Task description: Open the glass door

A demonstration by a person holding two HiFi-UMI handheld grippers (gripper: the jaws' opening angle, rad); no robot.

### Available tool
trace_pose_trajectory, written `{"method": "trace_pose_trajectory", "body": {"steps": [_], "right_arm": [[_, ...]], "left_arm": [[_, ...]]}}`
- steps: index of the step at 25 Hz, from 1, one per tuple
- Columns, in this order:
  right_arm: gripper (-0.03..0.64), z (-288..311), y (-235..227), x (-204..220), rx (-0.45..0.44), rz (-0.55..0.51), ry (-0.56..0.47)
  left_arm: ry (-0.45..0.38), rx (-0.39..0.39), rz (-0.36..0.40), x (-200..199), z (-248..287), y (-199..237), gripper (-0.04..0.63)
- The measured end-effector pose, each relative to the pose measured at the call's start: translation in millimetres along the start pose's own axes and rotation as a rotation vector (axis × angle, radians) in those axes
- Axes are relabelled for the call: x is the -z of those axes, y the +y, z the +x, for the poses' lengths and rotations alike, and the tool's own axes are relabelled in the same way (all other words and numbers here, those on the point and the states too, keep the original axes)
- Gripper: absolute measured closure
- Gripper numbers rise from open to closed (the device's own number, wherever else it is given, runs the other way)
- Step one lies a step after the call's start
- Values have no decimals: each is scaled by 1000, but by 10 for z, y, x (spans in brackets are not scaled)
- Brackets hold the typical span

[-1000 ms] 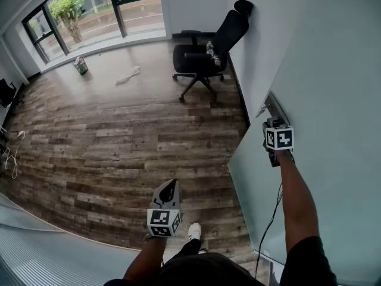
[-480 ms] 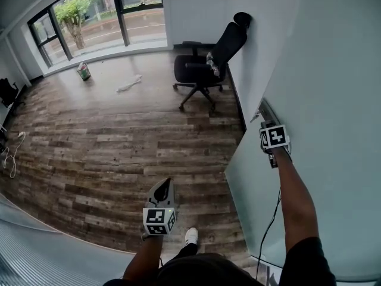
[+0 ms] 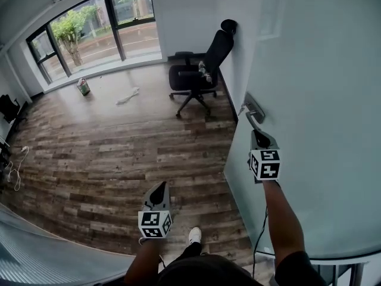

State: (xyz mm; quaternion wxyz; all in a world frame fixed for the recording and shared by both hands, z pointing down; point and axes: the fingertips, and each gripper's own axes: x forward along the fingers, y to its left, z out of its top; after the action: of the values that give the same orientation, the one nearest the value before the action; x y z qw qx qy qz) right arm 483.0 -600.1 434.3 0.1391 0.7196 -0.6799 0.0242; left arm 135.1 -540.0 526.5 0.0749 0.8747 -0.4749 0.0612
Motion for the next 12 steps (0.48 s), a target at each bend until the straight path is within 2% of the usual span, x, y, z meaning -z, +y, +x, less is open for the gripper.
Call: {"method": "trace_pose_trajectory", "body": {"steps": [5, 9, 12], "right_arm": [[601, -948, 661, 96, -61, 14, -77], [601, -1460, 980, 367, -111, -18, -88], [601, -1831, 1164, 630, -128, 30, -60]], "left_arm": [[-18, 20, 16, -35, -642, -297, 592], [-21, 47, 1, 1, -1052, -577, 592], [-24, 55, 1, 66, -1310, -706, 592]]}}
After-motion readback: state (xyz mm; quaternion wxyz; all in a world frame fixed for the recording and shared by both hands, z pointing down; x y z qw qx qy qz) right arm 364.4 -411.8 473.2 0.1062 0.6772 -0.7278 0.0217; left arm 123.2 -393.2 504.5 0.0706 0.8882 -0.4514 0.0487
